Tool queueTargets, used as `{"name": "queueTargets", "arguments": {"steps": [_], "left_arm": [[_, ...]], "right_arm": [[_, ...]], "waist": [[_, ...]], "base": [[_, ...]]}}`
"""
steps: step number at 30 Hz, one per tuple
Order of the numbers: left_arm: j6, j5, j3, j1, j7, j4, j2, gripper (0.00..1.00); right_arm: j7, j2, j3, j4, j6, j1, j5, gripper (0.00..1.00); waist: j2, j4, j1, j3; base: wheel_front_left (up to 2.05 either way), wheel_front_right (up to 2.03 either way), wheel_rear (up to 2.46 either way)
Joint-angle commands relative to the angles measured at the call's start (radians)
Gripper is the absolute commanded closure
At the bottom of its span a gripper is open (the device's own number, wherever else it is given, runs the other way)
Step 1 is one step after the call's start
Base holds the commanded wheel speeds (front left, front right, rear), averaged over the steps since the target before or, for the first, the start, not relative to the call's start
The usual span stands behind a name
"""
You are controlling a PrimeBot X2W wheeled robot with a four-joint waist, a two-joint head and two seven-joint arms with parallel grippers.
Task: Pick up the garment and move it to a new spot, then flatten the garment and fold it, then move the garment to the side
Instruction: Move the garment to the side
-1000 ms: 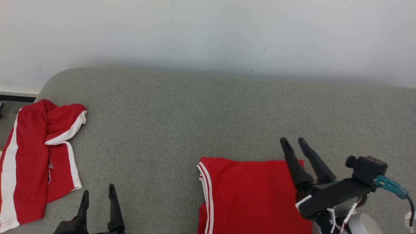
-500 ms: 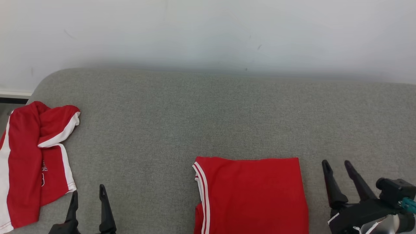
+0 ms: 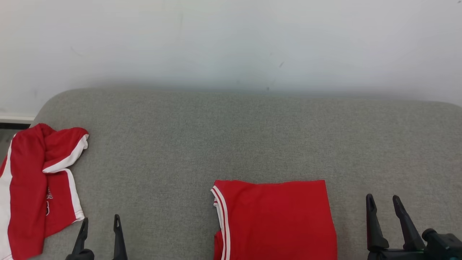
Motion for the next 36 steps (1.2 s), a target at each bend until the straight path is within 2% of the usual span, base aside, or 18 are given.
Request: {"name": "queueTargets", "arguments": {"steps": [1, 15, 36], "left_arm": [[0.006, 0.016, -0.007, 0.018, 0.008, -0.016, 0.007, 0.00], [-0.059, -0.003, -0.030, 0.051, 0.014, -0.099, 0.062, 0.00], [-0.036, -0.009, -0.036, 0.092, 0.058, -0.156, 0.094, 0.00]], "right_arm": [[-0.008, 0.003, 0.001, 0.004, -0.002, 0.017, -0.010, 0.00], [-0.034, 0.018, 0.021, -0.007, -0.002, 0.052, -0.037, 0.00], [-0.005, 0.029, 0.019, 0.024, -0.002, 0.070, -0.071, 0.00]], "waist": [[0.0000, -0.010, 0.0000, -0.015], [0.0000, -0.020, 0.0000, -0.047], [0.0000, -0.022, 0.0000, -0.060]], "base": [[0.00, 0.00, 0.00], [0.00, 0.00, 0.00], [0.00, 0.00, 0.00]]}}
